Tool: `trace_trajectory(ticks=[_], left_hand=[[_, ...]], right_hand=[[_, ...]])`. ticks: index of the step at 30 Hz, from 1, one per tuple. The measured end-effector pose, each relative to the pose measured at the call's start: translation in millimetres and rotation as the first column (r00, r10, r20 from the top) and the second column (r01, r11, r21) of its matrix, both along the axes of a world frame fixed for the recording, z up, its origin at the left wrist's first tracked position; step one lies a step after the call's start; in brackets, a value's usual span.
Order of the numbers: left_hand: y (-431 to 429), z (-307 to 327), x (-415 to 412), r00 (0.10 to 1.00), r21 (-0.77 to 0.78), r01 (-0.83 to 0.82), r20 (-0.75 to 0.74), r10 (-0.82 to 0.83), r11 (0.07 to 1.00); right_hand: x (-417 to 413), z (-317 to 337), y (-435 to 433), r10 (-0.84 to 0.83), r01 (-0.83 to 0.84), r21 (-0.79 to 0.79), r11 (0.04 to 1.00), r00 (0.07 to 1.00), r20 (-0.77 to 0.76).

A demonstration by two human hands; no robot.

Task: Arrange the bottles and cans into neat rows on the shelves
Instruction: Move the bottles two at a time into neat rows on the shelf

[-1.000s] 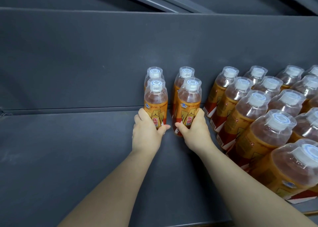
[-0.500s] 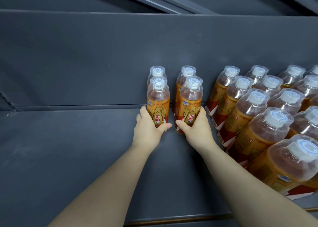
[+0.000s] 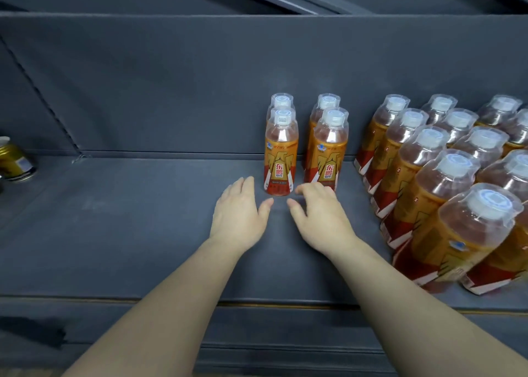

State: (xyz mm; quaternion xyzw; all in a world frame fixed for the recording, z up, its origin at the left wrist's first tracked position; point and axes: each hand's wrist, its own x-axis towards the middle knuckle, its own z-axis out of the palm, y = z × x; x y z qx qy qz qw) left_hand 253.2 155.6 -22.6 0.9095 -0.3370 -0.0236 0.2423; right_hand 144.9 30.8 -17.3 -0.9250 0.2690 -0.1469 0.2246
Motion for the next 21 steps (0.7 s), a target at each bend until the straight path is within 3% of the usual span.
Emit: trace_trajectory(ticks=[7,21], left_hand=[[69.6,1.4,8.3,0.993,0.144,-0.062,0.108,0.046,0.988],[294.1,-4.2,28.9,0.95,0.153,-0.303,0.126,0.286,0.941]], right_hand=[[26.4,1.8,52.7,0.19,-0.203,-0.038,0.979,0.958,-0.216],[89.5,9.1,253.0,0.401,-0.426,-0.028,0.904,0.87,-0.286]])
